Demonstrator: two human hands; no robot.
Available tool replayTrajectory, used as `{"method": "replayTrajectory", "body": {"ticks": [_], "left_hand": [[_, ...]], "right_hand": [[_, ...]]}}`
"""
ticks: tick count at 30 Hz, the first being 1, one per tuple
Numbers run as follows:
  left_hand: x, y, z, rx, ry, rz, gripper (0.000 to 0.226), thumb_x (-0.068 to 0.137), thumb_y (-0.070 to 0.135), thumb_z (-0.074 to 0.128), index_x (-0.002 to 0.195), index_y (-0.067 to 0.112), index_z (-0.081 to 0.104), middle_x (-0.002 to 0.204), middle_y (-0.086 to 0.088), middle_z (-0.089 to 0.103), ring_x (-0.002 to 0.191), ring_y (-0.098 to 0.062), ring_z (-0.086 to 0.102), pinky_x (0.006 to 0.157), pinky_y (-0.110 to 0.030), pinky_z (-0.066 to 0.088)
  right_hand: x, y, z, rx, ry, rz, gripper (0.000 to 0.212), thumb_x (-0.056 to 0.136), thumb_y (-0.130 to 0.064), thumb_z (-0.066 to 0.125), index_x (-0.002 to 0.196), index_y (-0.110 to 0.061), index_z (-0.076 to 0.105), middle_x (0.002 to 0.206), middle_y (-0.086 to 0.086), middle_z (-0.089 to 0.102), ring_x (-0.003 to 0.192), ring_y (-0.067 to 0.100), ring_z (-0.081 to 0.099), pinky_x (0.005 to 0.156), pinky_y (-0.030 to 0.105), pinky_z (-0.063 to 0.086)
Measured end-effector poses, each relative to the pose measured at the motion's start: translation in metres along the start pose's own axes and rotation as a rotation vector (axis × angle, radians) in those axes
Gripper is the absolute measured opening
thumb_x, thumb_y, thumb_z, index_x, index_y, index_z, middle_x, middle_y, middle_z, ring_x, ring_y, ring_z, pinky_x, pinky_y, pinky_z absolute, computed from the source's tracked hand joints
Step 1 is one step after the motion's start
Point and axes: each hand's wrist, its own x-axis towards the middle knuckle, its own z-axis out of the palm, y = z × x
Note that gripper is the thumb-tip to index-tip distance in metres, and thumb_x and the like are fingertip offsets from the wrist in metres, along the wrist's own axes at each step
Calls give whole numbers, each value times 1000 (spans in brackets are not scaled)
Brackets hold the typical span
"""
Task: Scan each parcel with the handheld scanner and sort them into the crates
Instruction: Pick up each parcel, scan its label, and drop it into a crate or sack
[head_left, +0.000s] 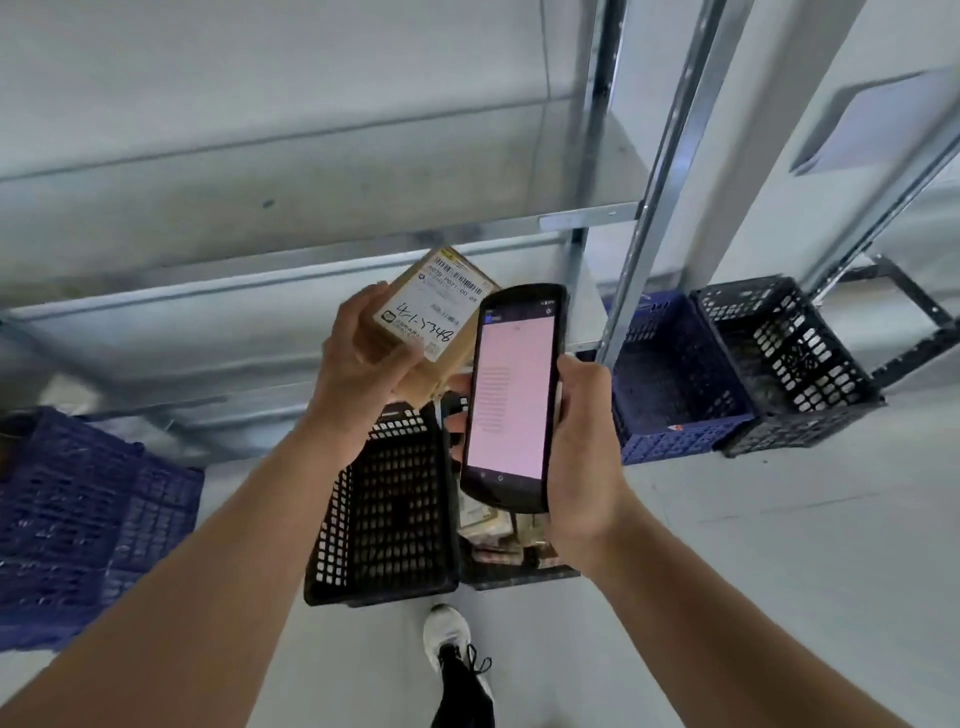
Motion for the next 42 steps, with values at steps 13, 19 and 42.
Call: {"method": "replayTrajectory", "body": {"ticks": [13,19,42], "left_hand": [[-76,278,-19,218,66,547,91,67,48,92,146,59,48,151,-3,46,134,-24,57,99,-44,60],[-85,365,-39,259,26,774,89,81,23,91,153,48,46,155,1,45,142,-17,53,111,-30,52],[-133,502,-69,230,-143,1055,82,80,-1,86,147,33,55,149,-3,43,144,-22,47,93,-33,62]], "right_hand": [[-160,-159,105,-127,-248,-302,61,108,-44,21,132,-13,68,126,25,71,97,35,68,85,47,59],[-202,-208,154,-53,-307,-367,64,106,-49,23,134,-14,68,130,29,69,98,37,69,86,48,60],[-316,-271,228,3,-641,-320,66,99,-50,39,140,-6,67,127,27,69,89,39,70,79,47,61]]}}
